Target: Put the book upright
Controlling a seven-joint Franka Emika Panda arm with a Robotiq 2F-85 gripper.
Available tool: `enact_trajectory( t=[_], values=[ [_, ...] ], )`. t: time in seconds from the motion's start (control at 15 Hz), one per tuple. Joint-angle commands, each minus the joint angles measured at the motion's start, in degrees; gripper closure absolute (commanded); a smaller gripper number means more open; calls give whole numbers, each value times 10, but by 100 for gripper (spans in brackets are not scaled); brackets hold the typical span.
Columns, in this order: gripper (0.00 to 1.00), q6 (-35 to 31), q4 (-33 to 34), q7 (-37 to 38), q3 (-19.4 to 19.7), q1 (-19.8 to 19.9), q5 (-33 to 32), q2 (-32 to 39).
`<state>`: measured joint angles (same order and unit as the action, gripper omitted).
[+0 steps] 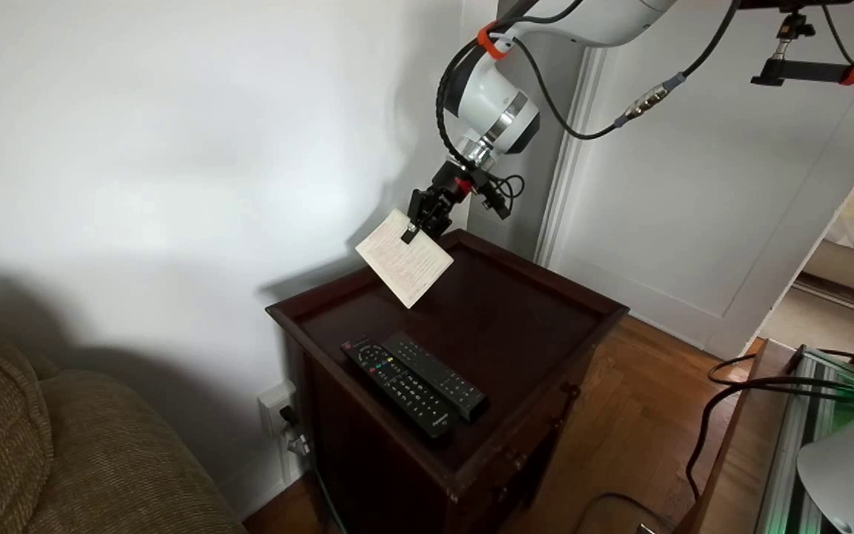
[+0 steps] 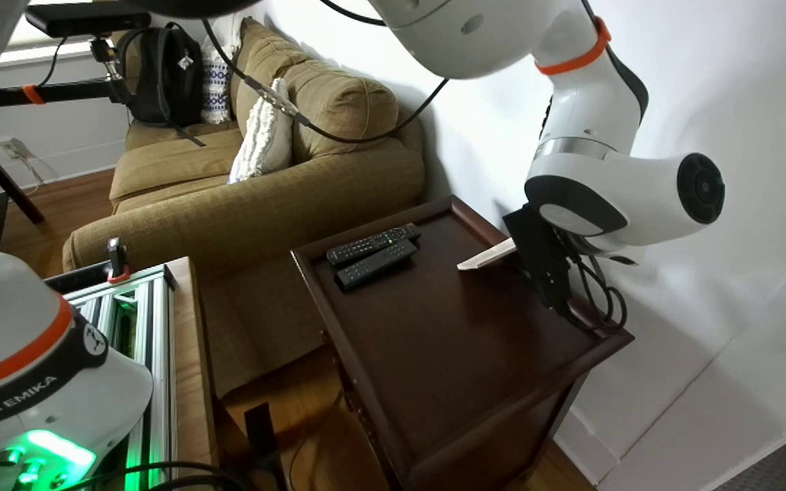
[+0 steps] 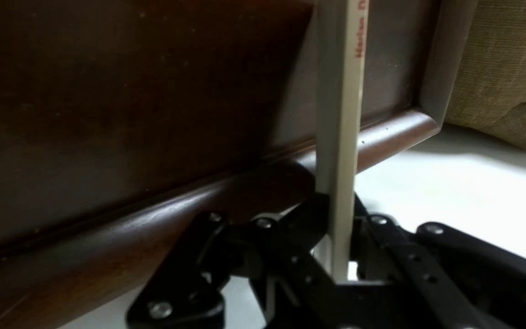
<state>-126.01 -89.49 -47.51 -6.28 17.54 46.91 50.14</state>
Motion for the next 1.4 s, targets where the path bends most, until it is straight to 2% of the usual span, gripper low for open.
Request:
enact_trajectory(
  t=[0.0,0.27,0.6,1.0,1.33],
  values=[
    [97,-40,-87,72,35,-44,-36,-83],
    [97,-107,-150,181,59,-99,-131,-137],
    [97,-153,-210,349,85,-156,-300,-180],
    [97,-106,-254,524,155,-224,-518,-229],
    [97,-44,-247,630,185,-263,-674,-201]
  ],
)
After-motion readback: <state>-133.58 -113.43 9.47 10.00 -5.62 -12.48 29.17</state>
